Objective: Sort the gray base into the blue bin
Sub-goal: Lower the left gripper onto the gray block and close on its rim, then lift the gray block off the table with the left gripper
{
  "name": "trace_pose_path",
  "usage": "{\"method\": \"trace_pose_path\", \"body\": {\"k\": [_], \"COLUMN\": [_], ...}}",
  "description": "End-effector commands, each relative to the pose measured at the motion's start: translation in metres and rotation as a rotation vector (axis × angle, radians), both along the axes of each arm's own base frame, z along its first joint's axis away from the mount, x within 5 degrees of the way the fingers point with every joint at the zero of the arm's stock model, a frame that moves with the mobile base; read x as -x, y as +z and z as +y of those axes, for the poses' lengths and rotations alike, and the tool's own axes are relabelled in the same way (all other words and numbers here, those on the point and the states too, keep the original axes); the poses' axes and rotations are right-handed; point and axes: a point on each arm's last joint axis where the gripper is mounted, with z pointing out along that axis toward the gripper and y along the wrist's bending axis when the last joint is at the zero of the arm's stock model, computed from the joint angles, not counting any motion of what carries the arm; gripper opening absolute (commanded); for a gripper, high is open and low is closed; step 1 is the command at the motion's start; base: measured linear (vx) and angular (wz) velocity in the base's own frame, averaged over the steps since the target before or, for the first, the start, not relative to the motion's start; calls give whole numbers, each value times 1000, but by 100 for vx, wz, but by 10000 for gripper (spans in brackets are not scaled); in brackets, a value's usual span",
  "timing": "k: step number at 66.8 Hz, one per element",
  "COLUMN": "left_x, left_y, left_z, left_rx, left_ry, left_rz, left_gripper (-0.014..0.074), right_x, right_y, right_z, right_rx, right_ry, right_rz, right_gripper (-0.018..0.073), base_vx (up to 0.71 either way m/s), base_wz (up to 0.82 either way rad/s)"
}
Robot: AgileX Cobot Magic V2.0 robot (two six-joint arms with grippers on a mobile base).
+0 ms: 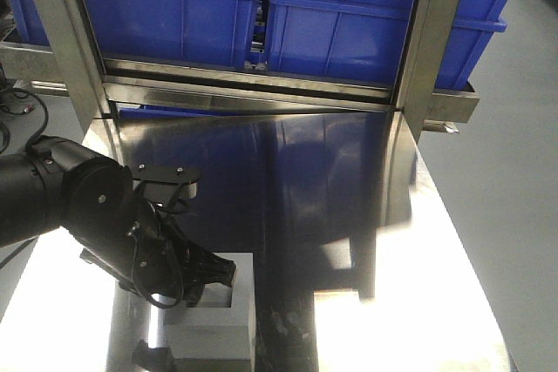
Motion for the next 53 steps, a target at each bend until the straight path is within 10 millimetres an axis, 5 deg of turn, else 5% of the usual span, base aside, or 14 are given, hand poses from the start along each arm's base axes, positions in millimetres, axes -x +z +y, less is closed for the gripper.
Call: {"method": "trace_pose_path", "body": {"k": [1,6,26,41,53], "left_x": [-2,-2,3,30,56], "left_y": [15,15,47,84,88], "left_z": [-3,-4,0,10,31], "left_rx": [41,41,113,246,293], "left_ry": [-2,-16,-40,-74,-90], "left_rz": [-56,-63,-247,-501,-625], "left_gripper": [92,-9,-8,-8,-8], "right_x": [0,0,0,0,0], "right_y": [6,6,6,6,6], "right_z": [0,0,0,0,0], "right_rx": [21,21,21,21,21], "right_ry": [3,3,3,3,3], "right_rz": [-81,-81,-83,-80,-80], "right_gripper": [-5,-5,-5,-5,-5], "base_vx": [0,0,0,0,0], "base_wz": [0,0,0,0,0]}}
